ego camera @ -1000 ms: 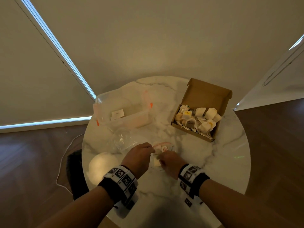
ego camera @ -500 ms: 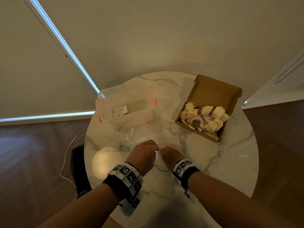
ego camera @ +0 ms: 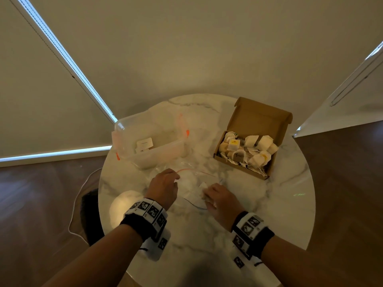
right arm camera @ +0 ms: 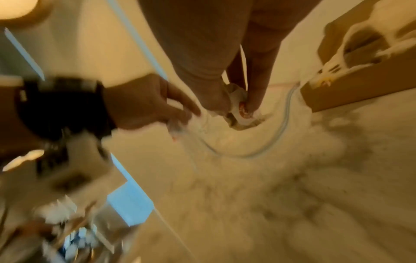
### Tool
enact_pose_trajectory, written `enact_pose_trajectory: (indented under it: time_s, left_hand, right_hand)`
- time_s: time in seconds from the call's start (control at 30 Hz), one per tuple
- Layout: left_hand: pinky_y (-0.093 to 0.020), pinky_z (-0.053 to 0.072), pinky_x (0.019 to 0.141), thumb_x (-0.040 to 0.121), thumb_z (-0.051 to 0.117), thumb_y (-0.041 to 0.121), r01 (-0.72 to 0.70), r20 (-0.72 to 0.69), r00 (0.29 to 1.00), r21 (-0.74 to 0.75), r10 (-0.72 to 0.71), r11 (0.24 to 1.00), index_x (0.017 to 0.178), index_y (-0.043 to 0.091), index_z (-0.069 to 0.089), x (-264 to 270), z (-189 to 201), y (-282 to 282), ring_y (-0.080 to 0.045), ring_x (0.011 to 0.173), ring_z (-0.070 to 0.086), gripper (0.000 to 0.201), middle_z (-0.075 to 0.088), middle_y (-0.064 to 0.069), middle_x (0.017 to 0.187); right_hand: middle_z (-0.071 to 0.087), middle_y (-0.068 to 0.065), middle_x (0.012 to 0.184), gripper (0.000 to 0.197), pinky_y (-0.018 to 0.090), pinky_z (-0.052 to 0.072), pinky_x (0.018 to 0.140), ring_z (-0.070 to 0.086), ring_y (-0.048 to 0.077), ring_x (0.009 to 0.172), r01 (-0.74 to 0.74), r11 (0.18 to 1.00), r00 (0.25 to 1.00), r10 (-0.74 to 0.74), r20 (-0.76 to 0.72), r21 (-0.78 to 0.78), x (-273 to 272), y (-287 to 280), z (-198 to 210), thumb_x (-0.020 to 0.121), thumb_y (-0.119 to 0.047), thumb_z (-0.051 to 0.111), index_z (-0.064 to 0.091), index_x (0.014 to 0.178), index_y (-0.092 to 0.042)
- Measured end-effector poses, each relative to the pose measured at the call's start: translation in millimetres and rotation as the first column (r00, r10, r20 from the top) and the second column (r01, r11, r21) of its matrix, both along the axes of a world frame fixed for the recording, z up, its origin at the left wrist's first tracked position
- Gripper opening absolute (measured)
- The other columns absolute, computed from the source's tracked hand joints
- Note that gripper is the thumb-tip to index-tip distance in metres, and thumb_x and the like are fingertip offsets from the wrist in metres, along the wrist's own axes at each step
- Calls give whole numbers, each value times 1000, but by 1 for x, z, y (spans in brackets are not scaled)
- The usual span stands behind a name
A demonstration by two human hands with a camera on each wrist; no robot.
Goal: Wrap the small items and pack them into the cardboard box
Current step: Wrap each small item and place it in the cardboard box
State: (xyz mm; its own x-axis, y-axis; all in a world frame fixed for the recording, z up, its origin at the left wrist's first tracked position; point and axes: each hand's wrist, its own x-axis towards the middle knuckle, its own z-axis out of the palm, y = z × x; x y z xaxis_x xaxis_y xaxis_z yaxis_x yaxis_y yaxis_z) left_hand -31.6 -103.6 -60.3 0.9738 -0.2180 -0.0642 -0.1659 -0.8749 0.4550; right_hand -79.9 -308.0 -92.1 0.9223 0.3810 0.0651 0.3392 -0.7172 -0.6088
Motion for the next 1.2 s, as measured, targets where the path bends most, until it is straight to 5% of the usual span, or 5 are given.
enact_pose_trajectory:
  time_s: [0.33,0.47,0.57,1.0,1.2]
  left_hand:
    - [-11,44,83,85,71,27,129,-103,981,-277,-163,952,99,30,72,-7,19,-14,1,95,55,15,56,13,117]
    - [-36,53,95,89,64,25,-242,-450,870,-745,-202,621,114,18,66,1,61,-33,-16,107,64,25,66,-4,118]
    - [-46,54,89,90,55,29,-446,-602,732,-777,-319,443,115,9,67,3,79,-41,-29,98,67,34,69,-15,110]
    - [-40,57,70,83,71,4,-493,-625,746,-749,-228,443,107,6,62,-5,82,-43,-25,85,68,25,66,-14,97]
    - [-33,59,77,78,79,19,-236,-321,946,-770,-40,593,94,17,64,-19,87,-45,-21,96,69,22,65,-3,110]
  right_hand:
    - [74,0,91,19,36,58,81,70,13,86,390,811,876,-182,-447,435,22,-52,102,78,-13,77,73,96,-17]
    - [74,13,97,22,43,58,84,70,28,94,452,670,812,-34,-583,590,21,-50,117,80,-1,72,70,102,-4]
    - [70,22,104,24,40,59,81,69,32,94,513,547,757,74,-649,661,16,-44,123,82,6,65,67,106,2]
    - [67,23,108,37,40,59,78,67,33,95,661,344,624,243,-743,667,8,-34,116,84,-4,59,57,120,4]
    - [67,22,105,26,34,60,77,69,27,89,713,249,616,223,-755,655,12,-32,115,92,3,50,59,116,4]
